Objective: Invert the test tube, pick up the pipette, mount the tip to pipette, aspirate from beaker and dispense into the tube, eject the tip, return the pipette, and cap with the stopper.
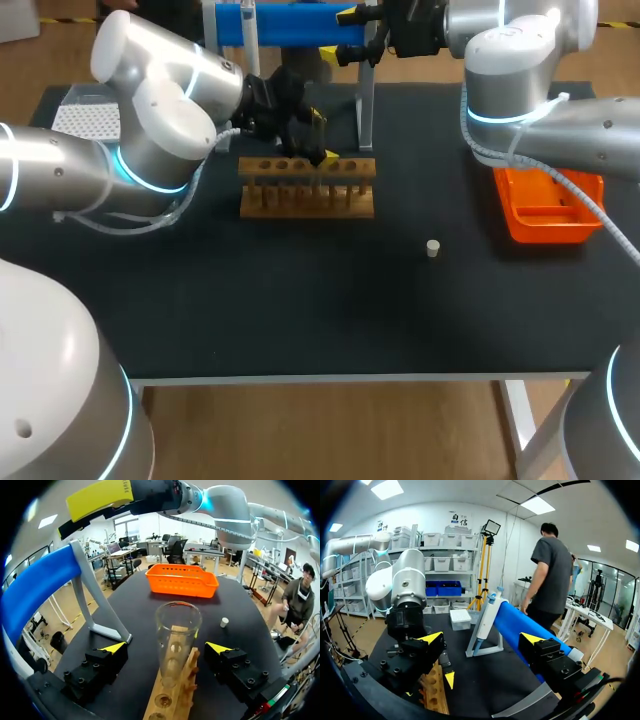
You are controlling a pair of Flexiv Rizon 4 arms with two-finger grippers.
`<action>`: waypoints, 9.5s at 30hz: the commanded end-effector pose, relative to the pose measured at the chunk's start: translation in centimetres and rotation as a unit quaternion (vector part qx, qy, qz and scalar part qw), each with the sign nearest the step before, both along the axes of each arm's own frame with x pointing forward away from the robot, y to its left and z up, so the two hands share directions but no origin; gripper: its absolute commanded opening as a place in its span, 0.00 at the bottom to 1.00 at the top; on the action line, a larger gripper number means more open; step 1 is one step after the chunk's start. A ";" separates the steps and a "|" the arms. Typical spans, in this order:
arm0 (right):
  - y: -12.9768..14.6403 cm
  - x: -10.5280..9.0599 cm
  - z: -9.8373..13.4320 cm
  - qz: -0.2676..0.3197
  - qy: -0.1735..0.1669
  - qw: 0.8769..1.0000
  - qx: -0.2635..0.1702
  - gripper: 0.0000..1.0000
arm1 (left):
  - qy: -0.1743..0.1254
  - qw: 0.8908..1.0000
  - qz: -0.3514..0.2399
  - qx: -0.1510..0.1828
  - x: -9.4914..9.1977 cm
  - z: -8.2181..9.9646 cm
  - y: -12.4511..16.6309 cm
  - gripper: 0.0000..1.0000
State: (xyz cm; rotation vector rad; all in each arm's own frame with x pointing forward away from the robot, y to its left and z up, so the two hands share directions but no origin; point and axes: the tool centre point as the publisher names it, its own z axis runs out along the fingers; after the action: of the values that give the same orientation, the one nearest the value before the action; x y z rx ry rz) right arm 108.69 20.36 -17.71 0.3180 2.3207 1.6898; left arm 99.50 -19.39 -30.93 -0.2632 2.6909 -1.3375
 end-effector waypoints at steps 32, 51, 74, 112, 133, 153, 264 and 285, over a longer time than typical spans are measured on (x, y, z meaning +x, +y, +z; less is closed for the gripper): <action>-3.7 -4.0 0.2 0.002 -0.039 0.999 -0.034 1.00 | 0.000 1.000 -0.002 0.000 0.1 0.1 0.0 1.00; -17.1 -16.4 -0.6 -0.035 -0.035 0.998 -0.039 1.00 | 0.000 1.000 -0.002 0.000 0.1 0.1 0.0 1.00; -22.3 -24.6 -10.4 -0.091 0.038 0.993 -0.057 1.00 | 0.000 1.000 -0.002 0.000 0.1 0.1 0.0 1.00; -18.3 -25.7 -22.3 -0.153 0.083 0.979 -0.105 1.00 | 0.000 1.000 -0.002 0.000 0.1 0.1 0.0 1.00; -16.9 -24.4 -24.4 -0.161 0.091 0.976 -0.118 1.00 | 0.000 1.000 -0.002 0.000 0.1 0.1 0.0 1.00; -16.8 -23.4 -25.0 -0.173 0.090 0.974 -0.115 0.94 | 0.000 1.000 -0.002 0.000 0.1 0.1 0.0 1.00; -11.3 -17.5 -4.4 -0.004 -0.042 0.995 -0.093 0.00 | 0.000 1.000 -0.002 0.000 0.1 0.1 0.0 1.00; -6.1 -14.4 -2.2 0.076 -0.051 0.989 -0.116 0.00 | 0.000 1.000 -0.002 0.000 0.1 0.1 0.0 1.00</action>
State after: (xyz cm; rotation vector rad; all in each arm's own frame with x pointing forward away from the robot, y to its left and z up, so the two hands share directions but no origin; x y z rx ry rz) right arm 93.35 13.48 -20.14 0.0460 2.4188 1.4463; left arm 99.46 -19.40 -30.84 -0.2584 2.6889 -1.3392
